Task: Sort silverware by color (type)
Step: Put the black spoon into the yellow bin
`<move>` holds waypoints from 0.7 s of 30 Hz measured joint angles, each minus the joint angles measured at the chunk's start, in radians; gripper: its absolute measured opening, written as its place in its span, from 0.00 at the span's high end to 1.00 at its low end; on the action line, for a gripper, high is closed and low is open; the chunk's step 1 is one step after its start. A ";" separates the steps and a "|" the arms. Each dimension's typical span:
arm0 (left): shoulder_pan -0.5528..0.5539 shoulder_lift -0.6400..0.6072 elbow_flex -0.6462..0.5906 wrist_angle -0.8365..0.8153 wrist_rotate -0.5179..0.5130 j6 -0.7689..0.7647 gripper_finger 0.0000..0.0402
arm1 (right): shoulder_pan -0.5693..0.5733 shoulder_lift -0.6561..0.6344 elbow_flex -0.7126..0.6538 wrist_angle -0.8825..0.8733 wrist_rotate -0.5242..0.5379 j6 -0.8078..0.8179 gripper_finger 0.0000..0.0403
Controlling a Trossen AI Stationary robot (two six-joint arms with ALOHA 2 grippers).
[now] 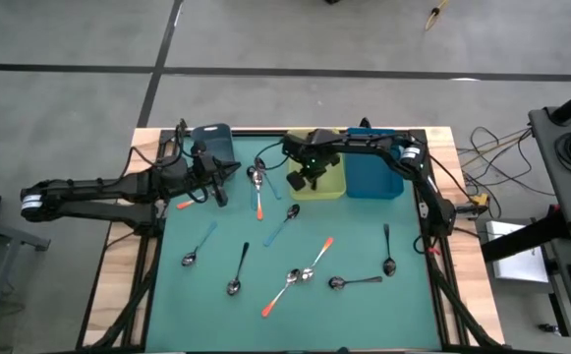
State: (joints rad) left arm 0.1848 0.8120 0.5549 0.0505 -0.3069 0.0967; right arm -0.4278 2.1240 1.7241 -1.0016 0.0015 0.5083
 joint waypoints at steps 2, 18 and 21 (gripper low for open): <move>0.000 0.000 0.000 0.000 0.000 0.000 1.00 | 0.000 -0.004 0.000 -0.024 0.024 0.000 0.98; 0.000 0.000 0.000 0.000 0.000 0.000 1.00 | -0.075 -0.017 0.000 -0.010 0.219 0.076 0.98; 0.000 0.000 0.000 0.000 0.000 0.000 1.00 | -0.081 -0.005 -0.003 -0.009 0.219 0.079 0.98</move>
State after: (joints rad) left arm 0.1851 0.8120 0.5549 0.0502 -0.3069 0.0971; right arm -0.5091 2.1195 1.7206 -1.0109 0.2207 0.5869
